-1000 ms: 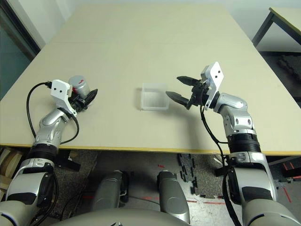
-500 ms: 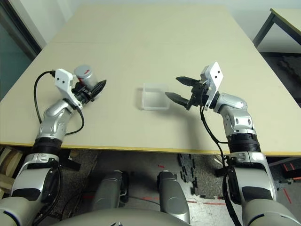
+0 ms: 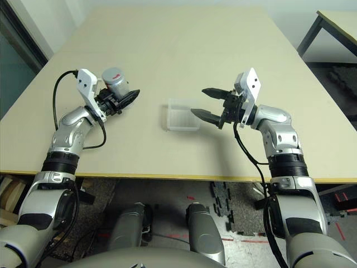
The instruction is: Pour the medicine from the bottle into the box.
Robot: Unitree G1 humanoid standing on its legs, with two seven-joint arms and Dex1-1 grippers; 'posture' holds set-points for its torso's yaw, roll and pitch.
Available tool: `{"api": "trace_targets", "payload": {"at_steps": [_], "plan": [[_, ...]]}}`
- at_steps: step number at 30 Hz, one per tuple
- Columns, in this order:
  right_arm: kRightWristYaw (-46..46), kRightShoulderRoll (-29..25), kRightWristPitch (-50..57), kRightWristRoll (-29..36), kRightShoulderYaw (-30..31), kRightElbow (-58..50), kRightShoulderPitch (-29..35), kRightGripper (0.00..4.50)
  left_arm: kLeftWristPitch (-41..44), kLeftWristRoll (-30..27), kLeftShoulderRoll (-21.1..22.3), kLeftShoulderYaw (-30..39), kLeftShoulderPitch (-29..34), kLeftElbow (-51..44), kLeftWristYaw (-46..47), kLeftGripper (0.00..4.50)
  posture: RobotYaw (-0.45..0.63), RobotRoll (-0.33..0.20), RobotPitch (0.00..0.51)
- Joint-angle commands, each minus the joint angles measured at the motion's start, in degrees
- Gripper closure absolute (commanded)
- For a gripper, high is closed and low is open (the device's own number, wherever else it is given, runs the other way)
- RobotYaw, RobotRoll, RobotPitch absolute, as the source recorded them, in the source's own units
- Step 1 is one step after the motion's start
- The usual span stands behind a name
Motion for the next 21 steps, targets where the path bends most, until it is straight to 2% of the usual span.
{"api": "trace_targets", "payload": {"at_steps": [1, 9, 21], "plan": [[1.0, 0.9, 3.7, 1.3, 1.8, -1.5, -3.6, 0.0, 3.6, -0.4, -1.3, -2.9, -1.7, -2.1, -2.8, 1.81, -0.13, 0.0, 0.055], [1.4, 5.1, 6.8, 1.3, 3.2, 3.7, -11.7, 0.0, 4.8, 0.3, -4.3, -5.9, -3.6, -2.2, -5.6, 1.81, -0.14, 0.0, 0.051], [2.7, 8.9, 6.1, -0.6, 4.8, 10.7, -17.7, 0.0, 4.0, 1.7, -5.3, -7.6, -5.1, 0.2, -6.5, 1.81, -0.14, 0.0, 0.049]]}}
